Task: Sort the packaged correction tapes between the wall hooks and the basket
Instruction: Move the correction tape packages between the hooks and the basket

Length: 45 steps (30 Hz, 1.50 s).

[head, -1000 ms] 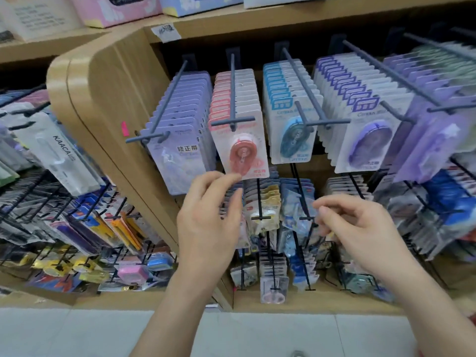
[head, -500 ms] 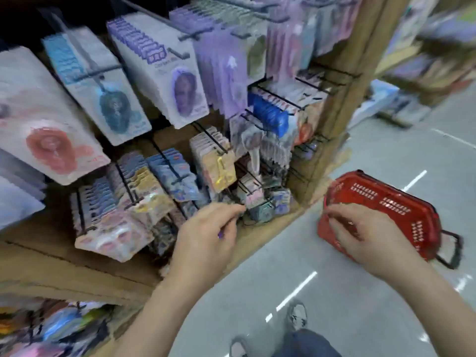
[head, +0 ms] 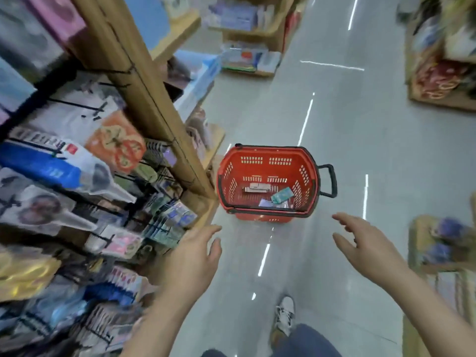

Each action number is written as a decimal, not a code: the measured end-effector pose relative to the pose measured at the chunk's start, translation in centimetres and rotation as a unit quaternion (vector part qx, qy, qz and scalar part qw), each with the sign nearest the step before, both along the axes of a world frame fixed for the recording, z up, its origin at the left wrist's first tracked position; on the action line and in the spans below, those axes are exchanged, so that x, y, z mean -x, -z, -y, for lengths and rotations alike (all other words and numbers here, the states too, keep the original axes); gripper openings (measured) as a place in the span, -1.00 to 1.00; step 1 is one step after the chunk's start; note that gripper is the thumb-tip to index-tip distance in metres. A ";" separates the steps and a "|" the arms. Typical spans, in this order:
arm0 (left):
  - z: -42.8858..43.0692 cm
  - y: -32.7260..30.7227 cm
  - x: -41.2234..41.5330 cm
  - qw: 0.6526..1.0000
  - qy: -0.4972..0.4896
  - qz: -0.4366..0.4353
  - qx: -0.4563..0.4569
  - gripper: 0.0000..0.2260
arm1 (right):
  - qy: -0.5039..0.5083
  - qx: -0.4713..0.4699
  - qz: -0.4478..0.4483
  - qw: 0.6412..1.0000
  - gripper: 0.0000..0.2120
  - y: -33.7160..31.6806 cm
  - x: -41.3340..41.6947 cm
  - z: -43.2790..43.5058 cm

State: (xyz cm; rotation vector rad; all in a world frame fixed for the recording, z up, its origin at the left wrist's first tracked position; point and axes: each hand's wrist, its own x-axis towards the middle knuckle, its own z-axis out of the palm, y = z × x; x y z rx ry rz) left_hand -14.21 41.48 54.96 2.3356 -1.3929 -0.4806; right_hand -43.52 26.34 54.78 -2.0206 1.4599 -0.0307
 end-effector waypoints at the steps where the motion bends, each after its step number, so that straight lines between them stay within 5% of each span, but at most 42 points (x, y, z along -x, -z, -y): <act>1: 1.9 0.9 0.2 1.000 0.004 0.004 -0.016 -0.67 | 0.009 -0.012 -0.012 1.000 -0.56 0.5 0.7 1.3; 15: 23.5 17.5 -4.9 0.992 0.044 -0.044 -0.106 -0.72 | 0.055 -0.109 -0.028 0.992 -0.68 13.8 -6.6 19.6; 28: 41.0 47.1 -10.3 0.973 0.102 -0.067 -0.197 -0.61 | 0.036 -0.226 -0.156 0.961 -0.48 45.6 -15.7 32.4; 34: 45.8 63.2 -8.5 0.952 0.173 0.015 -0.251 -0.40 | 0.008 -0.284 -0.244 0.927 -0.48 62.5 -16.2 35.5; 41: 49.0 74.0 -10.5 0.931 0.203 0.144 -0.266 -0.32 | -0.005 -0.227 -0.286 0.931 -0.68 70.5 -16.5 35.2; 45: 49.2 75.8 -12.1 0.937 0.211 0.191 -0.201 -0.46 | 0.108 -0.125 -0.234 0.958 -0.79 70.7 -16.3 34.8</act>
